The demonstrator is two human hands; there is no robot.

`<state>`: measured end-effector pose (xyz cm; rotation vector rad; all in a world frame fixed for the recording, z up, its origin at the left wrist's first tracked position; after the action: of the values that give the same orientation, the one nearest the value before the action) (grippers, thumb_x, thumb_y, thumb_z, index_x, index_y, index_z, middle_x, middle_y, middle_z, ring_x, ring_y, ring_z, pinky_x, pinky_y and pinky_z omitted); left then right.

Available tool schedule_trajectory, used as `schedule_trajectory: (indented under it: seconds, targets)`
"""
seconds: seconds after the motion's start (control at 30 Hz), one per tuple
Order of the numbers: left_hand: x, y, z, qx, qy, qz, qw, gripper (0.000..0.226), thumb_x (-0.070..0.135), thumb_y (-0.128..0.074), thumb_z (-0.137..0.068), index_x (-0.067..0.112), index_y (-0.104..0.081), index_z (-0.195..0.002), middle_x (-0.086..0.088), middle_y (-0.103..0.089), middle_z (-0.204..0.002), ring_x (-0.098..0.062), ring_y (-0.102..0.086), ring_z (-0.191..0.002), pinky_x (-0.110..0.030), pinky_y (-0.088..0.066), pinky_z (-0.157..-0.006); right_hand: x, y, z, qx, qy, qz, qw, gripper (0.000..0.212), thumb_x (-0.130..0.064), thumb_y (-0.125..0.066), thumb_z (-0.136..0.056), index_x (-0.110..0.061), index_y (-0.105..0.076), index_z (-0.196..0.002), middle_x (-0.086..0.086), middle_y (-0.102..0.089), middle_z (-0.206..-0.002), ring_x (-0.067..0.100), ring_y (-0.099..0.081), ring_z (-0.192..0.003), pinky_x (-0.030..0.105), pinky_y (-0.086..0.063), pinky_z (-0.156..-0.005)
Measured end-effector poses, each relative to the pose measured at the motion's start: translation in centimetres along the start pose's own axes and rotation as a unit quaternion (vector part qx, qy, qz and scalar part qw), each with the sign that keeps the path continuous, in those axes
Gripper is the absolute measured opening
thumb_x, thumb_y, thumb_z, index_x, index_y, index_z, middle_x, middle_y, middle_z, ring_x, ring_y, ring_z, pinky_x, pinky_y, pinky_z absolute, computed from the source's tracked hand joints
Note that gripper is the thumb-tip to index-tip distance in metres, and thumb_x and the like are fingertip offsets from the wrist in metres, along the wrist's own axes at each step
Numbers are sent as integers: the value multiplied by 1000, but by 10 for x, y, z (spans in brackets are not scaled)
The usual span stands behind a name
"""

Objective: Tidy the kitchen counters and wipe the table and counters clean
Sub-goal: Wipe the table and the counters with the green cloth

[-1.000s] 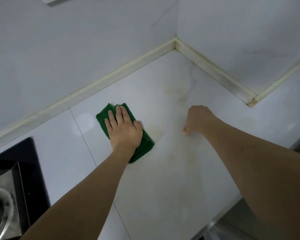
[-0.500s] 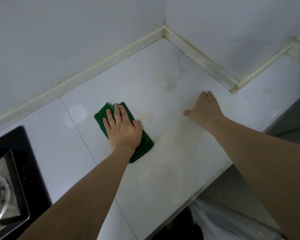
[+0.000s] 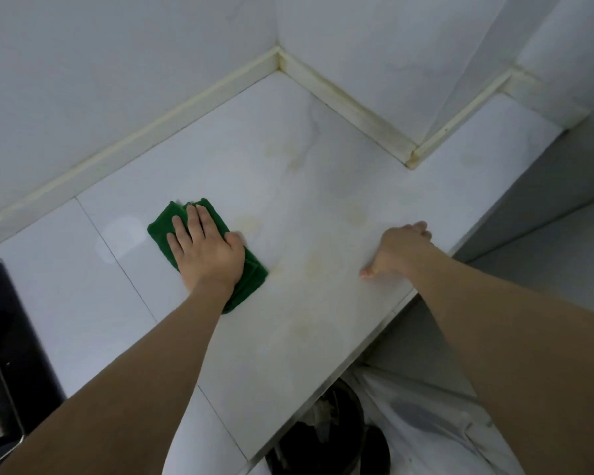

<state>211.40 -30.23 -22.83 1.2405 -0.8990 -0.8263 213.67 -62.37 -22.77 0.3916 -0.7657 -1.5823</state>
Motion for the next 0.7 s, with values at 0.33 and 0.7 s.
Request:
schedule_trajectory:
  seconds: [0.33, 0.7]
  targets:
    - [34, -17, 124, -31, -20, 21, 999, 71, 40, -15, -93, 10, 9, -153, -6, 10, -161, -29, 12, -147, -45, 8, -119, -1, 0, -7, -29, -27, 15, 999, 127, -66, -75, -63, -2, -9, -151, 29, -6, -155, 47, -4, -143, 51, -15, -116]
    - [39, -22, 156, -50, -10, 16, 999, 73, 41, -15, -90, 11, 8, -153, -4, 10, -161, -28, 14, -147, -45, 12, -118, 9, -12, 21, 17, 9, -119, 993, 133, -55, -75, -72, 6, 17, -146, 25, 20, -155, 37, 9, -145, 46, -4, -118]
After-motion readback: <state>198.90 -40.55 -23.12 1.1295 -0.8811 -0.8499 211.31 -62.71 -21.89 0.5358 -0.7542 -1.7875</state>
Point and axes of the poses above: each hand's wrist, its own z-axis away from the middle knuckle, its own y-axis out of the back of the hand, x = y × z, the point moved 7 cm from there along -z, towards the middle knuckle
